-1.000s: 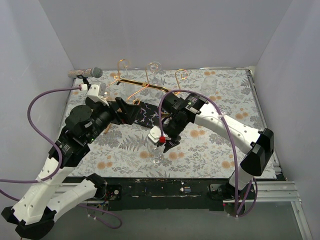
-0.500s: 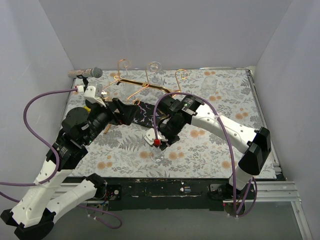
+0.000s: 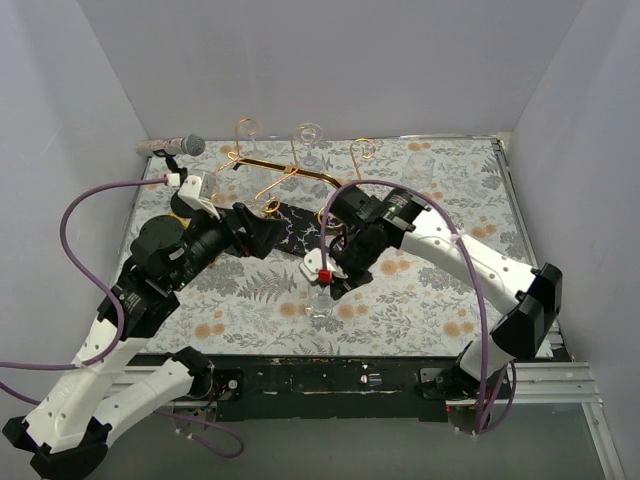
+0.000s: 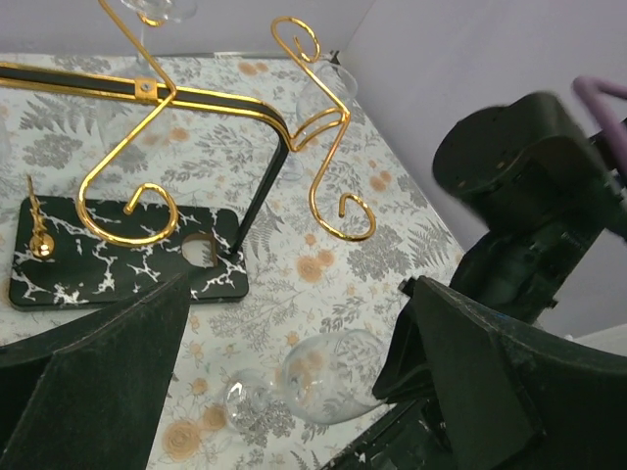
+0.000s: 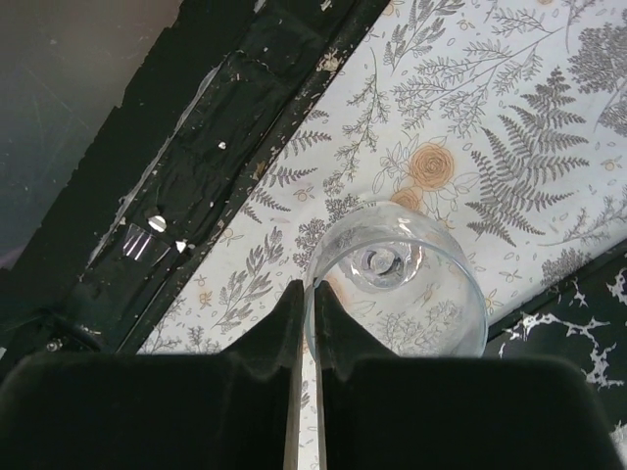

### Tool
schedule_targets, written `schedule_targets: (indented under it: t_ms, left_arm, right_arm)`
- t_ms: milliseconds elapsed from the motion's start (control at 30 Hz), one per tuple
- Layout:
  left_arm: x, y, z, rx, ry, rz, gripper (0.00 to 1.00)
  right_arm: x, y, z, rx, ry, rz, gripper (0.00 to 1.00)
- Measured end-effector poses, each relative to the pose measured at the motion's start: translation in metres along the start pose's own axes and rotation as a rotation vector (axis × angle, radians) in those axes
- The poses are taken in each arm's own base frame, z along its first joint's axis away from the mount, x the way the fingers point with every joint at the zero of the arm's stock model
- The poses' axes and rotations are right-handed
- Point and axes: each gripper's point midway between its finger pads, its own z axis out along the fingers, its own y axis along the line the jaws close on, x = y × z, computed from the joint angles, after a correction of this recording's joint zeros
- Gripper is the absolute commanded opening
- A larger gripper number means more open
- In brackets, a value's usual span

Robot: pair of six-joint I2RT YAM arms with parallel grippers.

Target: Place the wine glass upside down on the wine glass rack

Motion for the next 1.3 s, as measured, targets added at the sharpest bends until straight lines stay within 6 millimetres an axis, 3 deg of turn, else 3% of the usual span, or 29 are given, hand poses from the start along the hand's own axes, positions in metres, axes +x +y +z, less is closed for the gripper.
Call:
schedule_targets:
  t_ms: [133,400,633,933,1133,1300]
  left_arm:
    - [0.023,0.000,0.001,0.025,0.060,-0.047,0.98]
    - [0.090,-0.005,-0.012,0.110,0.212,-0.265,0.98]
    - [0.142,-0.008,-0.019,0.150,0.342,-0.486,0.95]
    - [0.226,0.016,-0.016,0.054,0.523,-0.734,0.82]
    - [0.258,0.020,-0.011,0.066,0.587,-0.849,0.70]
    - [0.257,0.014,-0.005,0.120,0.590,-0.893,0.63]
  right_arm:
    - [-0.008,0.008,-0.024,0.052,-0.056,0.014,0.08]
    - [-0.023,0.019,-0.063,0.149,-0.159,0.011,0.07]
    - [-0.029,0.023,-0.075,0.169,-0.213,0.023,0.07]
    - [-0.043,0.024,-0.084,0.176,-0.258,0.002,0.07]
    - [-0.049,0.024,-0.090,0.186,-0.269,-0.007,0.07]
    - [-0.052,0.024,-0.093,0.191,-0.276,-0.016,0.07]
